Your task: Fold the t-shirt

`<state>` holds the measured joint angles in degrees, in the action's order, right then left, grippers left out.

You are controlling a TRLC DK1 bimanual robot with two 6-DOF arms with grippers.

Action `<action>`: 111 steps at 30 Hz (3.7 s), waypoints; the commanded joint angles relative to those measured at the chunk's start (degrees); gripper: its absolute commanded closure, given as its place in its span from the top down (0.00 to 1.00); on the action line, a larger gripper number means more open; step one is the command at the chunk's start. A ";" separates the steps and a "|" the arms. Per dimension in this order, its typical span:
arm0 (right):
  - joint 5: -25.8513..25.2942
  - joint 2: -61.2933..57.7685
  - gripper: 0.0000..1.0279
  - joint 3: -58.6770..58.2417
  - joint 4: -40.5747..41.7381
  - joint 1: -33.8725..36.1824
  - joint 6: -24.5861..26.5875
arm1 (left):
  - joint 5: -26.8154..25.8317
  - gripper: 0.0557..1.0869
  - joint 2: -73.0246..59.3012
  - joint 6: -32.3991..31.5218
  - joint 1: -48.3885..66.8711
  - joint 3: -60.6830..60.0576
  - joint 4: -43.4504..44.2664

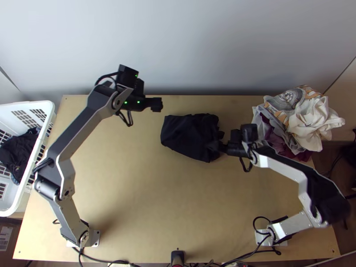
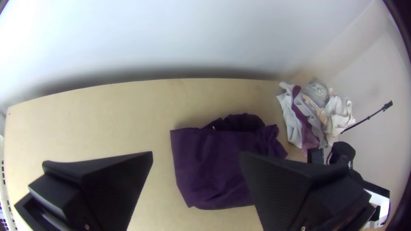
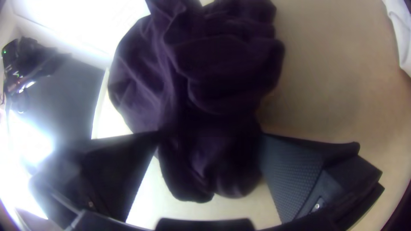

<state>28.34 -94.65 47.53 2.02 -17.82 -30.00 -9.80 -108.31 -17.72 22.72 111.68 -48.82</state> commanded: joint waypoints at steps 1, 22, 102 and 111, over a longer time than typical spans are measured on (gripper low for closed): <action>0.05 -7.74 0.96 6.79 1.49 -2.57 -1.73 | 0.05 0.95 3.90 1.10 -2.59 -5.51 1.27; -2.94 -20.57 0.03 25.86 -5.45 -6.96 2.14 | 0.05 0.95 8.03 2.16 -5.93 -14.65 3.11; -7.95 5.88 0.03 16.54 -14.94 43.31 29.38 | -3.38 0.95 28.33 4.71 -15.51 -43.47 9.27; -7.95 4.65 0.03 18.30 -12.22 45.95 29.03 | -3.47 0.95 29.12 5.23 -16.30 -44.09 9.27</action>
<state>20.62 -88.97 65.21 -11.57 26.39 -0.80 -13.26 -79.59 -12.91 6.98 67.96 -39.51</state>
